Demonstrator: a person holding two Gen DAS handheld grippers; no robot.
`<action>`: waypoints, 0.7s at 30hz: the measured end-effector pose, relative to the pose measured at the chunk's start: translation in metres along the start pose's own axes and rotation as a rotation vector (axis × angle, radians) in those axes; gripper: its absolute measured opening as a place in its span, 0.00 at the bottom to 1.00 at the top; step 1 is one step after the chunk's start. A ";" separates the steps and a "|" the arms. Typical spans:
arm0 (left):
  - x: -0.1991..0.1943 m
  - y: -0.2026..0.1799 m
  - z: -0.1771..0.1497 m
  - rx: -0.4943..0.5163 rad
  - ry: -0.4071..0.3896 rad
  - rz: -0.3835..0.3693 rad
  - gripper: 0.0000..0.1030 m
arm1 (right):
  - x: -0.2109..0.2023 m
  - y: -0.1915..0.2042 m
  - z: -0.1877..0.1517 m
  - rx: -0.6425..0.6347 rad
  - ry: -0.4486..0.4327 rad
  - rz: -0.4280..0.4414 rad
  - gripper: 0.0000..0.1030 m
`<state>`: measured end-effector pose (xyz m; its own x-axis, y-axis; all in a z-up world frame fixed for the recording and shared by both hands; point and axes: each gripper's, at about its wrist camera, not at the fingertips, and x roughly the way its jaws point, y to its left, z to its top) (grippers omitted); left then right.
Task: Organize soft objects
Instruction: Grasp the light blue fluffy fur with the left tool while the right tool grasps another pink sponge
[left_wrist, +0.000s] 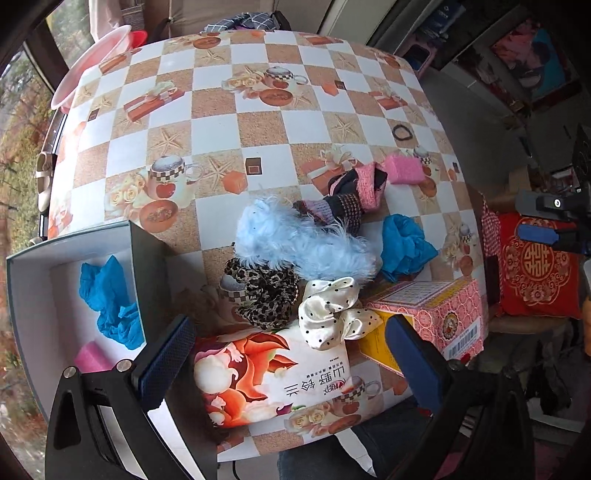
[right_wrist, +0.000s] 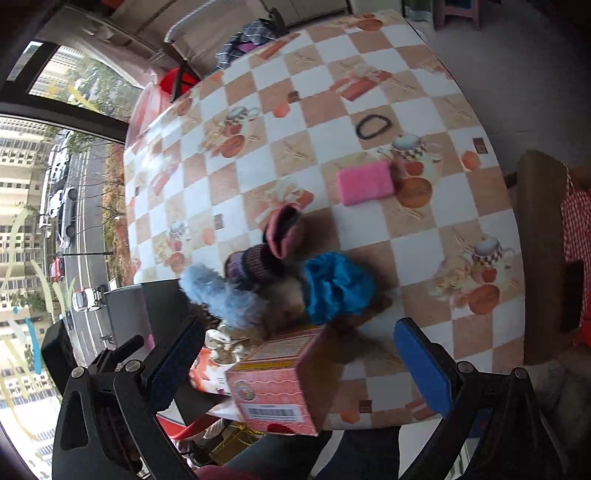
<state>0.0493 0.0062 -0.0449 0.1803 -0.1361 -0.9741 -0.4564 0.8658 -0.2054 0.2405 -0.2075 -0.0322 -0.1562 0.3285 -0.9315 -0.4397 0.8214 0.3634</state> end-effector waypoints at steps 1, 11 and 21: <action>0.009 -0.003 0.004 0.003 0.024 0.015 1.00 | 0.007 -0.012 0.000 0.017 0.015 -0.008 1.00; 0.094 -0.023 0.048 0.064 0.290 0.087 1.00 | 0.073 -0.059 -0.009 0.064 0.180 -0.045 1.00; 0.073 0.029 0.120 -0.038 0.024 0.469 1.00 | 0.101 -0.054 0.006 0.007 0.221 -0.095 1.00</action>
<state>0.1532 0.0794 -0.1105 -0.0727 0.2538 -0.9645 -0.5154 0.8184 0.2541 0.2535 -0.2158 -0.1459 -0.3047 0.1405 -0.9420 -0.4552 0.8473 0.2736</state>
